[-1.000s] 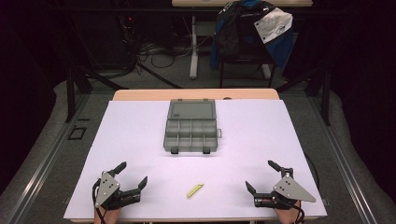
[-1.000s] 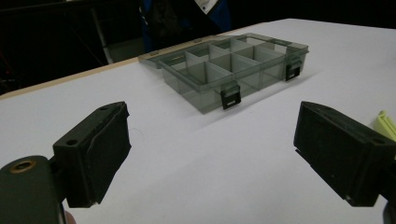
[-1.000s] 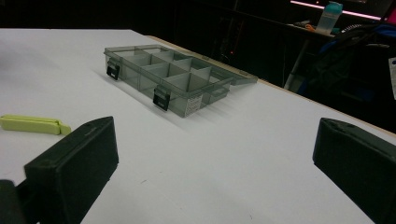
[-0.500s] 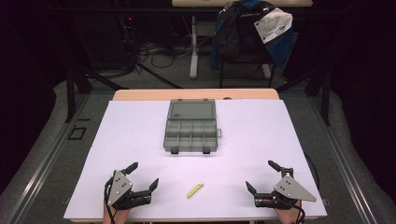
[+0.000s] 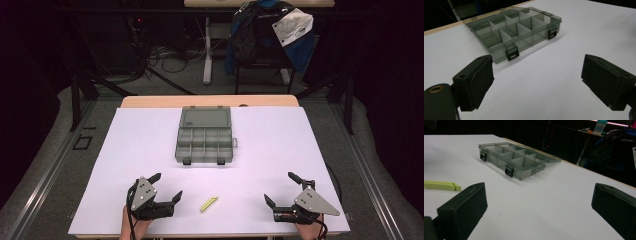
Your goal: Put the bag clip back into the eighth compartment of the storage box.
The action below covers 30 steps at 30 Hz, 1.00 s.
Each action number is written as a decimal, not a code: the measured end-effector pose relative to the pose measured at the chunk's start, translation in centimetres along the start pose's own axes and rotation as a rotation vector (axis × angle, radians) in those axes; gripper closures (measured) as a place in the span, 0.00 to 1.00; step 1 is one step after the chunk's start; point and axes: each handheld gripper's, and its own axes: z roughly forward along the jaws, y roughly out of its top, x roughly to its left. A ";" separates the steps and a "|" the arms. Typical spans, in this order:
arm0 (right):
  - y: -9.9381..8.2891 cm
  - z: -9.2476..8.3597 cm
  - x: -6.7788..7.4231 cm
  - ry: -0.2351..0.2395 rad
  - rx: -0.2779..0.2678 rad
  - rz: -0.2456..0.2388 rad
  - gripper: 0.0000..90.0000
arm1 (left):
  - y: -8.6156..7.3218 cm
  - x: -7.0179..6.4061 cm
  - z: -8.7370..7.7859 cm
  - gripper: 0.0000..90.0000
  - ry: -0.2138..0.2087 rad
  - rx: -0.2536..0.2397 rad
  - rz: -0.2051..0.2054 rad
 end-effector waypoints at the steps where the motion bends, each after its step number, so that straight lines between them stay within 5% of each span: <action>1: 0.0 0.0 0.0 -0.001 0.000 0.002 0.00 | 0.1 -0.1 0.1 0.12 -0.003 0.003 -0.001; 30: -0.1 -0.1 -0.1 0.004 0.011 0.009 0.00 | 3.6 -3.7 3.2 0.12 -0.098 0.179 0.062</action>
